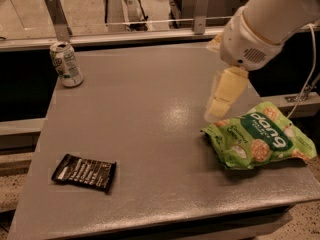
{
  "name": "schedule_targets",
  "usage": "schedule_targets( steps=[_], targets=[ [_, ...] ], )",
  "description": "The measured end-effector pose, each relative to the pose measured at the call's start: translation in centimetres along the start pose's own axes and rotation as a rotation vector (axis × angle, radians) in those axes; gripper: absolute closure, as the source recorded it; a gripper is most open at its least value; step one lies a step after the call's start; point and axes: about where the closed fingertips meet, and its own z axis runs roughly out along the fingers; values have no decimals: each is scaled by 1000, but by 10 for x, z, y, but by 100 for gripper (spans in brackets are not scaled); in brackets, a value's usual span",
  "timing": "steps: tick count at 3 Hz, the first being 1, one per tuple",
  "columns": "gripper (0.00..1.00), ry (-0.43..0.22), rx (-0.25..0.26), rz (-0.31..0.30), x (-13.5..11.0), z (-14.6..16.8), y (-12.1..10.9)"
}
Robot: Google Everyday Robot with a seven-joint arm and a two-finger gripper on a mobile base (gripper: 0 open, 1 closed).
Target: Pick 7up can
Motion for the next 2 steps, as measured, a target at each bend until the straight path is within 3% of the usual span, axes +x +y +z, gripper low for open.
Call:
schedule_targets(
  steps=[1,2],
  targets=[
    [0,-173,-22,-50,-79,41,-10],
    [0,-206,-11,-56,-93,45,-13]
  ],
)
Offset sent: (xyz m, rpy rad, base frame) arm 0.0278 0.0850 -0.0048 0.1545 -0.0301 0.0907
